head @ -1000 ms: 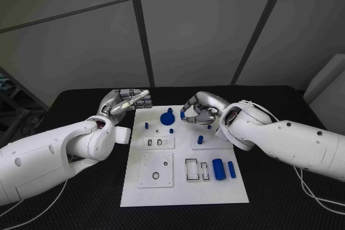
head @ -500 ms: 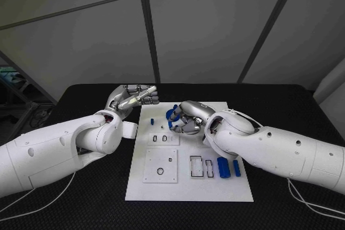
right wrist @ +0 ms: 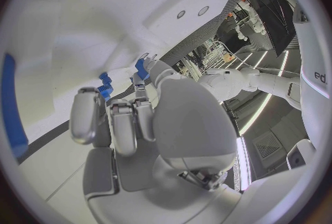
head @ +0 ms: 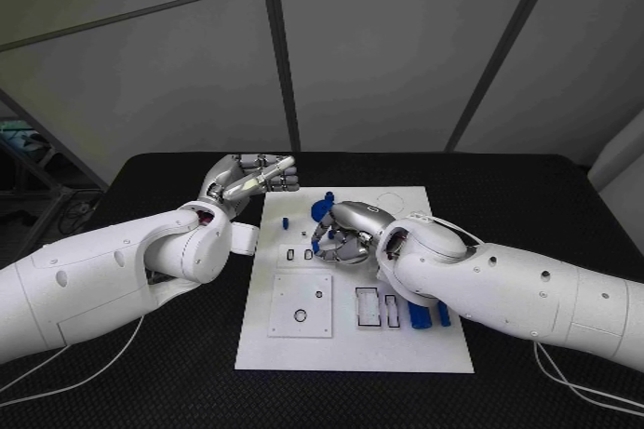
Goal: Assemble the parts on the task board
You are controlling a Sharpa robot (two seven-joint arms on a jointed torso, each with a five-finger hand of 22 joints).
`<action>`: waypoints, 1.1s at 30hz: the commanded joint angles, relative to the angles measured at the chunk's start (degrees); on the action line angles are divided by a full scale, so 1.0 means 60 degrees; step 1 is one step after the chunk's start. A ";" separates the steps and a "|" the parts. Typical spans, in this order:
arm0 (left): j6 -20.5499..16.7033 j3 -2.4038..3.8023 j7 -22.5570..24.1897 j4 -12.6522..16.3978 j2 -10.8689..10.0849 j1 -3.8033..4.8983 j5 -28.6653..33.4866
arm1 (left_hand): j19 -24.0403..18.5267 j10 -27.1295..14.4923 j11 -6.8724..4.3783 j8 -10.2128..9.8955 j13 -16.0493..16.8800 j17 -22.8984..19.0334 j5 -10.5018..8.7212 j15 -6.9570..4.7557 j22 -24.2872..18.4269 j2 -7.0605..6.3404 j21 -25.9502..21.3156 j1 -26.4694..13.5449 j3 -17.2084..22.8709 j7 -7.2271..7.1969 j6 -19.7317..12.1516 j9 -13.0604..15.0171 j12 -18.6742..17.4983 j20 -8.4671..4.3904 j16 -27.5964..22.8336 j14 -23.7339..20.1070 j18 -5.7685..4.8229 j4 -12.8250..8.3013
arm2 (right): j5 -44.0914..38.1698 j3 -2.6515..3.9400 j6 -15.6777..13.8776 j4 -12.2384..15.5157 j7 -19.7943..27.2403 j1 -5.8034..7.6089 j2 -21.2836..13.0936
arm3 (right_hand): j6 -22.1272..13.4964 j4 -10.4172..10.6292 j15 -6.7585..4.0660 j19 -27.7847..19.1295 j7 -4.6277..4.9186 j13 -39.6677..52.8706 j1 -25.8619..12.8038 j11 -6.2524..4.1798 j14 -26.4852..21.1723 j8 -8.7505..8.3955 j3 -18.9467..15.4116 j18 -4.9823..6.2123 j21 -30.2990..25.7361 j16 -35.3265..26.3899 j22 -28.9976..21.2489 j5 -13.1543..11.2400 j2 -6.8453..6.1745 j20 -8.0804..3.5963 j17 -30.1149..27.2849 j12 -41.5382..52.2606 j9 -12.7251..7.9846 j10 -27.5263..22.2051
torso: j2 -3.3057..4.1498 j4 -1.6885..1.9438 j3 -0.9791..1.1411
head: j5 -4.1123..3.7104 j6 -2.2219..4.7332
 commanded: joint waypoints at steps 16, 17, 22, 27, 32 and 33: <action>0.0132 0.0007 -0.0002 0.0001 0.0018 0.0013 -0.0066 | 0.0071 0.0012 -0.0048 -0.0051 -0.0001 0.0012 -0.0027 -0.0009 -0.0013 0.0103 -0.0039 -0.0030 -0.0017 -0.0016 0.0087 0.0000 -0.0038 0.0012 -0.0026 0.0060 0.0001 -0.0064 | -0.0460 -0.0007 0.0494 -0.0145 -0.0262 -0.0081 0.0144 | 0.0134 0.0017 -0.0074 -0.0005 -0.0067 0.1114 -0.0156 -0.0075 0.1010 0.0056 0.0034 -0.0076 0.0019 0.0048 -0.0048 -0.0059 -0.0001 -0.0050 0.2509 -0.0045 0.0008 -0.0043 | -0.0001 0.0001 -0.0003 | 0.0003 -0.0073; 0.0133 0.0007 -0.0005 0.0000 0.0018 0.0013 -0.0066 | 0.0071 0.0012 -0.0048 -0.0051 -0.0001 0.0012 -0.0027 -0.0009 -0.0013 0.0103 -0.0039 -0.0030 -0.0017 -0.0016 0.0087 0.0000 -0.0038 0.0012 -0.0026 0.0060 0.0001 -0.0064 | -0.0481 -0.0007 0.0505 -0.0151 -0.0271 -0.0082 0.0144 | 0.0134 0.0017 -0.0074 -0.0005 -0.0067 0.1114 -0.0156 -0.0075 0.1010 0.0056 0.0034 -0.0076 0.0019 0.0048 -0.0048 -0.0059 -0.0001 -0.0050 0.2509 -0.0045 0.0008 -0.0043 | -0.0004 -0.0001 -0.0003 | 0.0001 -0.0078; 0.0136 0.0007 -0.0013 -0.0005 0.0020 0.0013 -0.0066 | 0.0071 0.0012 -0.0048 -0.0051 -0.0001 0.0012 -0.0027 -0.0009 -0.0013 0.0103 -0.0039 -0.0030 -0.0017 -0.0016 0.0087 0.0000 -0.0038 0.0012 -0.0026 0.0060 0.0001 -0.0064 | -0.0560 -0.0007 0.0601 -0.0165 -0.0346 -0.0087 0.0132 | 0.0113 0.0015 -0.0075 -0.0018 -0.0064 0.1093 -0.0203 -0.0074 0.1010 0.0049 0.0016 -0.0072 0.0008 0.0048 -0.0067 -0.0083 -0.0040 -0.0051 0.2509 -0.0064 0.0001 -0.0064 | -0.0004 0.0002 -0.0003 | 0.0004 -0.0098; 0.0138 0.0007 -0.0023 -0.0012 0.0022 0.0013 -0.0066 | 0.0072 0.0011 -0.0047 -0.0054 -0.0001 0.0013 -0.0028 -0.0009 -0.0014 0.0101 -0.0039 -0.0033 -0.0019 -0.0015 0.0086 0.0000 -0.0040 0.0012 -0.0029 0.0061 0.0001 -0.0066 | -0.0638 -0.0008 0.0682 -0.0157 -0.0408 -0.0088 0.0119 | 0.0090 0.0007 -0.0074 -0.0029 -0.0060 0.1075 -0.0221 -0.0072 0.1010 0.0038 0.0008 -0.0069 -0.0001 0.0048 -0.0083 -0.0096 -0.0066 -0.0051 0.2509 -0.0079 -0.0006 -0.0082 | -0.0008 0.0001 0.0000 | 0.0004 -0.0110; 0.0144 0.0007 -0.0029 -0.0020 0.0027 0.0013 -0.0066 | 0.0072 0.0011 -0.0047 -0.0054 -0.0002 0.0013 -0.0028 -0.0009 -0.0015 0.0100 -0.0039 -0.0033 -0.0020 -0.0014 0.0086 0.0000 -0.0041 0.0012 -0.0030 0.0061 0.0001 -0.0066 | -0.0707 -0.0008 0.0625 -0.0118 -0.0427 -0.0089 0.0091 | 0.0082 0.0000 -0.0074 -0.0037 -0.0059 0.1067 -0.0223 -0.0071 0.1010 0.0035 0.0006 -0.0067 -0.0008 0.0048 -0.0095 -0.0097 -0.0077 -0.0052 0.2509 -0.0086 -0.0008 -0.0089 | -0.0004 0.0001 0.0000 | -0.0005 -0.0117; 0.0145 0.0007 -0.0030 -0.0021 0.0027 0.0013 -0.0066 | 0.0072 0.0011 -0.0047 -0.0054 -0.0002 0.0013 -0.0028 -0.0009 -0.0015 0.0100 -0.0039 -0.0033 -0.0020 -0.0014 0.0086 0.0000 -0.0041 0.0012 -0.0030 0.0061 0.0001 -0.0066 | -0.0715 -0.0008 0.0616 -0.0111 -0.0428 -0.0089 0.0084 | 0.0082 0.0000 -0.0074 -0.0037 -0.0059 0.1067 -0.0223 -0.0071 0.1010 0.0035 0.0006 -0.0067 -0.0008 0.0048 -0.0095 -0.0097 -0.0077 -0.0052 0.2509 -0.0086 -0.0008 -0.0089 | -0.0006 -0.0002 0.0000 | -0.0002 -0.0118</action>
